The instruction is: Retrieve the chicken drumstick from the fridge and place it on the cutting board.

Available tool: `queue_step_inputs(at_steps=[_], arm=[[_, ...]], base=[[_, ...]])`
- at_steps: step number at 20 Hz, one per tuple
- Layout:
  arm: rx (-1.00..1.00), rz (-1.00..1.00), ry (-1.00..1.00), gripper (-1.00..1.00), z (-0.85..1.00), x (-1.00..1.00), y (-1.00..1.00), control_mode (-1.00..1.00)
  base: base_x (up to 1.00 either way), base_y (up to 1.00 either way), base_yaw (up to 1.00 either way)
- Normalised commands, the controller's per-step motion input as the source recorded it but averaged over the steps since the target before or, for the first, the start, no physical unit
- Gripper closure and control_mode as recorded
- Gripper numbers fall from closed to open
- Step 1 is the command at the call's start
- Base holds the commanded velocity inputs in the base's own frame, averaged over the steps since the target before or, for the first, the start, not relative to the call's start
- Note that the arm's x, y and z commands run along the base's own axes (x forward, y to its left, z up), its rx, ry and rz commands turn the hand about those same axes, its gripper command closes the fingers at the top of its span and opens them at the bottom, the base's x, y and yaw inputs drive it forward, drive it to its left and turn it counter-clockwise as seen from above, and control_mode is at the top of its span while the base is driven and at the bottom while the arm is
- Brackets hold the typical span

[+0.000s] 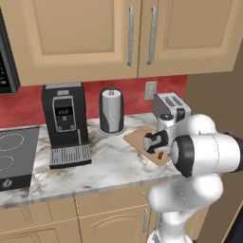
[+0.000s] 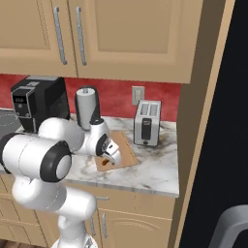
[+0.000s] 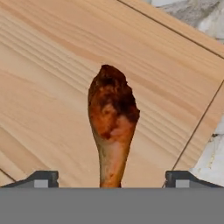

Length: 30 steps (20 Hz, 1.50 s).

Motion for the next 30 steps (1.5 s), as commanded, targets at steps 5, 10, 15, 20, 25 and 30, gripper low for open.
queue_step_inputs(at_steps=[5, 10, 15, 20, 25, 30], arm=[[0.05, -0.07, -0.14, -1.0, 0.7, -0.52, 0.0, -1.0], [0.06, -0.02, -0.03, -1.0, 0.66, -0.58, 0.0, -1.0], [0.0, 0.0, 0.04, -1.0, 0.65, -0.86, 0.0, -1.0], [0.0, 0.0, 0.07, -1.0, 0.71, -0.98, 0.12, -1.0], [0.0, 0.0, 0.11, -1.0, 0.14, -0.92, 0.39, -1.0], [-0.01, 0.0, 0.08, -1.0, 0.07, -0.58, 0.16, -1.0]], base=[[0.0, 0.0, 0.0], [0.0, 0.0, 0.0], [0.0, 0.0, 0.0], [0.0, 0.0, 0.0], [0.0, 0.0, 0.0], [0.0, 0.0, 0.0]])
